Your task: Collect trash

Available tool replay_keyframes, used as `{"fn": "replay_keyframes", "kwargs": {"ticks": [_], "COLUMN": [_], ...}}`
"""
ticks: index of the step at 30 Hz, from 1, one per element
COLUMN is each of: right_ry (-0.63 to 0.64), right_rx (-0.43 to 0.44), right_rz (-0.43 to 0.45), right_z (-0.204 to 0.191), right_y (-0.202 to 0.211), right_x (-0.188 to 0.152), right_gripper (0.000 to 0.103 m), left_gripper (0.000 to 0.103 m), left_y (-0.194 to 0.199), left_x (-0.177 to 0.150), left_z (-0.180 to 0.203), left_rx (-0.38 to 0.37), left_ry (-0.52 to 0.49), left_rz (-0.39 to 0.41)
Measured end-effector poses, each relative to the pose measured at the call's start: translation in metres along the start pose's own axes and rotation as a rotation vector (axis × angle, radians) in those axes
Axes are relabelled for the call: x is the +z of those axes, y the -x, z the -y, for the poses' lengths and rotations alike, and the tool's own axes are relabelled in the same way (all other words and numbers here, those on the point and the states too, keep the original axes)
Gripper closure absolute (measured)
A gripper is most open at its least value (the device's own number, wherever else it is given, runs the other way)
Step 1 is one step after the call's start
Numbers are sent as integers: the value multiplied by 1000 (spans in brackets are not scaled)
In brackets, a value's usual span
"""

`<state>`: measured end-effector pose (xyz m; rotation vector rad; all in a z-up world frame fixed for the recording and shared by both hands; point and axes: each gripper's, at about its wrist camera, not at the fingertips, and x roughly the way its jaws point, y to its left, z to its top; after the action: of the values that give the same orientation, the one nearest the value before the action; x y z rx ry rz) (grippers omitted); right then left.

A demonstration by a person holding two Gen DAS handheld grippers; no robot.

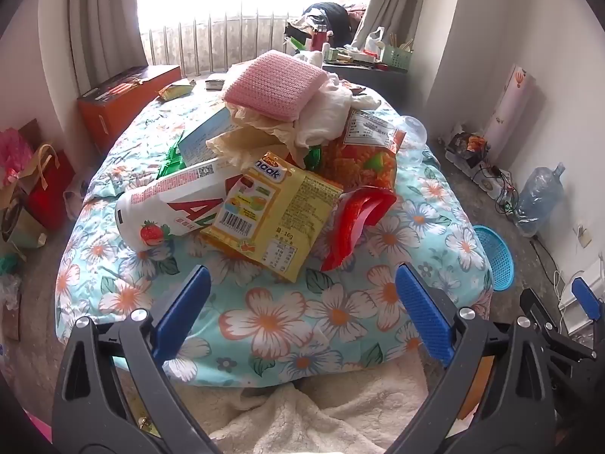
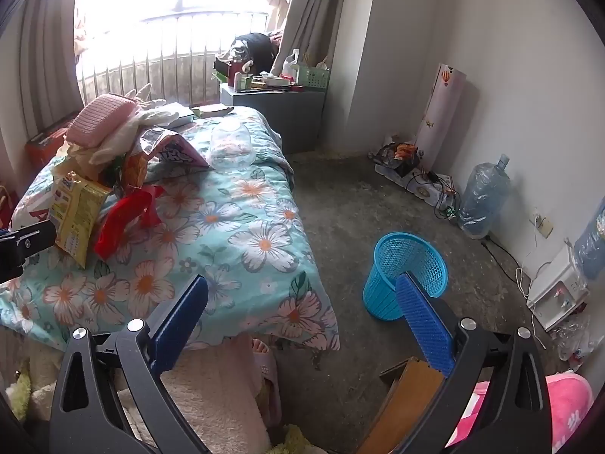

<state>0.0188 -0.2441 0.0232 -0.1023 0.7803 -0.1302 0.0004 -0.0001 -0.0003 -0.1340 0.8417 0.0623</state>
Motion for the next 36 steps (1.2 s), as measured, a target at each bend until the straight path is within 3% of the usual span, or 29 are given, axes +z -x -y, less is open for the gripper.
{"fn": "replay_keyframes", "kwargs": {"ticks": [36], "right_ry": [-5], "right_rx": [9], "right_rz": [6], "right_z": [1], "right_y": [0], "right_x": [0], "right_gripper": [6], "left_gripper": [9], "left_y": [-6], "left_x": [-3], "left_z": [-2], "left_rx": [23], "left_ry": [-5], "left_rz": [-25]}}
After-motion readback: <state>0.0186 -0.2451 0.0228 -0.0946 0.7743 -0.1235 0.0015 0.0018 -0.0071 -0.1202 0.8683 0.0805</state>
